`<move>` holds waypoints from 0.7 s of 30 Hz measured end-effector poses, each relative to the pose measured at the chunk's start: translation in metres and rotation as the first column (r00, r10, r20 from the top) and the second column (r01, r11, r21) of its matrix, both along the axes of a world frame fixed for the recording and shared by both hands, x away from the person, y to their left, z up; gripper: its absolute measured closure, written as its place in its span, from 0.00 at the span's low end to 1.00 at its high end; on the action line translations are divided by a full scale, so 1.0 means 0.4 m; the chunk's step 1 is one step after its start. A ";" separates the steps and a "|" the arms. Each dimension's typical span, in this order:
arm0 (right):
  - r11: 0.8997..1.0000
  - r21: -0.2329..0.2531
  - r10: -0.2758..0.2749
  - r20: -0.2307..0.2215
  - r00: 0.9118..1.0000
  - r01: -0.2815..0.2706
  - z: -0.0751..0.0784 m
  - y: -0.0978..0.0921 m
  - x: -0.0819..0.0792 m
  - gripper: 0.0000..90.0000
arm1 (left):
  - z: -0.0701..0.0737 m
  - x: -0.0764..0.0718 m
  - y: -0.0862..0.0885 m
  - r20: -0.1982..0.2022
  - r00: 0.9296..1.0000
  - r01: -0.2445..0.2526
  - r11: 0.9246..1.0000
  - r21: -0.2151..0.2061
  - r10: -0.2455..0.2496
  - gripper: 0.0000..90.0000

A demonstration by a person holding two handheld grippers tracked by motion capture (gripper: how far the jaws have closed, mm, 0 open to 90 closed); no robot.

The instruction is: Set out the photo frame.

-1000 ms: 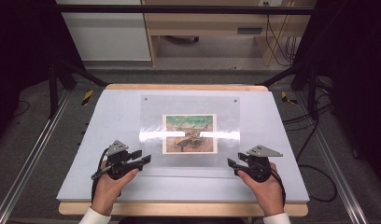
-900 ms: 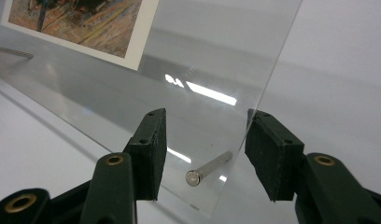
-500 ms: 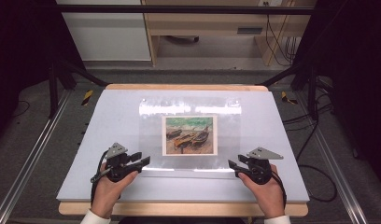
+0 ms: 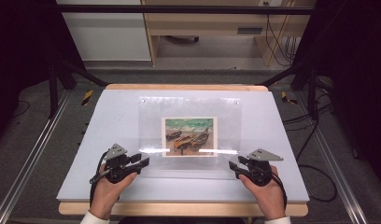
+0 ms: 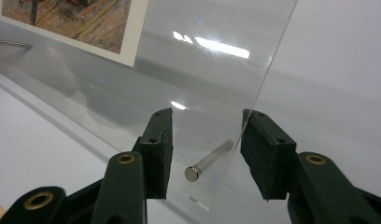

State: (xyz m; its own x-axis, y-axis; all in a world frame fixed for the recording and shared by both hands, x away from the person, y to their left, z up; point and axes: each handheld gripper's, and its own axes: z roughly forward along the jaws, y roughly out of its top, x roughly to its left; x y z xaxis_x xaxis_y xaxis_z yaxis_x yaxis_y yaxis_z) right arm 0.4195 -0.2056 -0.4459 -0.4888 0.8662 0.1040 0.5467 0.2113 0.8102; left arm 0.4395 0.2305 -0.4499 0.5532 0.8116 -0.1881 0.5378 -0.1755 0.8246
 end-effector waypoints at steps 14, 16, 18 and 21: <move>1.000 -0.005 0.003 -0.001 1.000 -0.003 -0.001 -0.004 -0.005 0.64 | 0.000 -0.008 0.001 0.000 1.000 0.002 1.000 0.019 -0.002 0.64; 1.000 -0.006 0.005 0.000 1.000 -0.005 -0.002 -0.004 -0.006 0.64 | -0.001 -0.009 0.001 0.000 1.000 0.002 1.000 0.020 -0.002 0.65; 1.000 -0.005 0.003 -0.003 1.000 -0.003 -0.001 -0.004 -0.007 0.65 | -0.001 -0.010 0.001 0.000 1.000 0.002 1.000 0.020 -0.002 0.65; 1.000 -0.004 0.003 -0.003 1.000 -0.003 -0.002 -0.006 -0.008 0.65 | -0.002 -0.011 0.001 0.000 1.000 0.003 1.000 0.023 -0.003 0.65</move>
